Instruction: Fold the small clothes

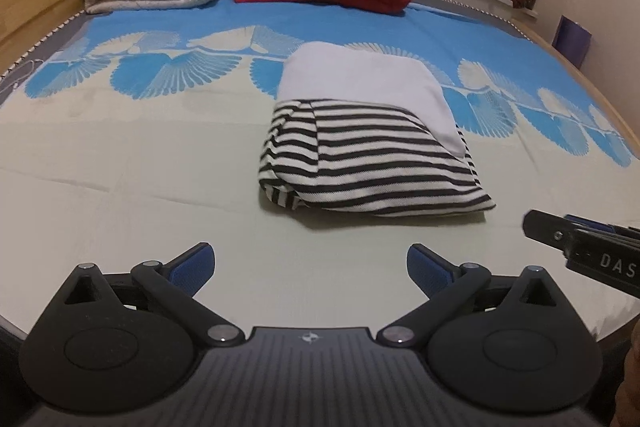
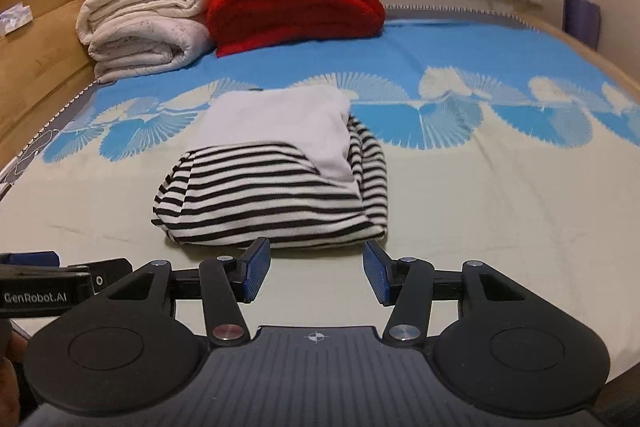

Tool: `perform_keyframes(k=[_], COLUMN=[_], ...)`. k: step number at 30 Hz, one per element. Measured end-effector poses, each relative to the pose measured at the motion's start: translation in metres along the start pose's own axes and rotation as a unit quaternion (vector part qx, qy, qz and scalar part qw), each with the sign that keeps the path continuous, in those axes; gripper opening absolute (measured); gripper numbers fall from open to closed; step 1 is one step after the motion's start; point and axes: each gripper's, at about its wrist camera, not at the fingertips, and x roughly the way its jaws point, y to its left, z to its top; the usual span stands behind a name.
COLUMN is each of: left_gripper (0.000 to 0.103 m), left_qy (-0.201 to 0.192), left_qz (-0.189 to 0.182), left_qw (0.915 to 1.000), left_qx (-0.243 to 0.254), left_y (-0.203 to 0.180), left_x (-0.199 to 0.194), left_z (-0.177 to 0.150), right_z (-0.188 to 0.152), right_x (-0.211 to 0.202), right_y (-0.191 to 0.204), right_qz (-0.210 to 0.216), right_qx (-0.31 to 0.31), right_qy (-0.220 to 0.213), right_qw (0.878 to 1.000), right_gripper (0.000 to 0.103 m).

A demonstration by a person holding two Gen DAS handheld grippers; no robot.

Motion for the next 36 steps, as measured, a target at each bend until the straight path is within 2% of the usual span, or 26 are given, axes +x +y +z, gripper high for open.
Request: perform_keyframes(k=[6,14,36], left_gripper=[0.102,0.102,0.102], left_qy=[-0.009,-0.005,-0.006], left_qz=[-0.004,-0.016,-0.021], left_qw=[0.9999,0.9998,0.9997], left_qx=[0.005,0.003,0.006], left_y=[-0.005,-0.008,-0.008], left_x=[0.004,0.008,0.015], left_z=[-0.001,0.001,0.002], right_z=[-0.002,-0.002,-0.002], right_x=[0.003,0.006,0.012], right_y=[0.01,0.013,0.022], right_qz=[0.006,0.009,0.008], right_qx=[-0.023,-0.028,-0.049], right_qy=[-0.002,0.0,0.0], right_qw=[1.0,1.0,0.999], right_gripper=[0.053,0.053,0.053])
